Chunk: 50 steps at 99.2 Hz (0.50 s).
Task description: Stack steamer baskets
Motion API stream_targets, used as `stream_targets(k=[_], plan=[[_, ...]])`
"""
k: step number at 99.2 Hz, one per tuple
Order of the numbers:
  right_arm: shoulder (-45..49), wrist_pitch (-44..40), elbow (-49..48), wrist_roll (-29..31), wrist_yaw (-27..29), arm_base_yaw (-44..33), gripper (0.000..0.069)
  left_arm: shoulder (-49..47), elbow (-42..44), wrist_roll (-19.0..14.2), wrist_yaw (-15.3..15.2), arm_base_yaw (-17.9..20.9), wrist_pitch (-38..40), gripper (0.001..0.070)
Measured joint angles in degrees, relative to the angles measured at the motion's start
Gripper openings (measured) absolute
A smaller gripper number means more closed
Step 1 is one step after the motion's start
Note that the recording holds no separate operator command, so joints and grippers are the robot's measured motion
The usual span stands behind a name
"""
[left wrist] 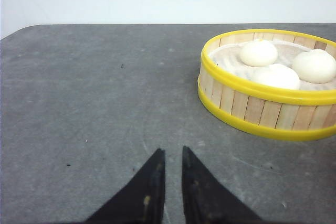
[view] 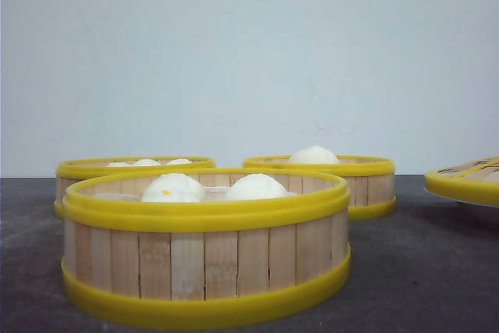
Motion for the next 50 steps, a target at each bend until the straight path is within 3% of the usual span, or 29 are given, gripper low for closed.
stream_targets(k=[12,22,34,50], plan=[[0.0,0.9,-0.02,2.6,-1.25,0.0,0.0009,0.0,0.0,-0.02,0.0,0.0,0.0,0.0032],[0.0,1.97,-0.02,8.68,-3.17,0.0,0.0009,0.0,0.0,-1.73,0.04,0.0,0.0,0.0032],[0.0,2.14,-0.02,18.47,-5.4,0.0,0.0009,0.0,0.0,-8.83,0.04,0.0,0.0,0.0032],[0.0,3.74,-0.02,25.18,-5.64,0.0,0.0009,0.0,0.0,-16.41,0.04,0.0,0.28,0.0032]])
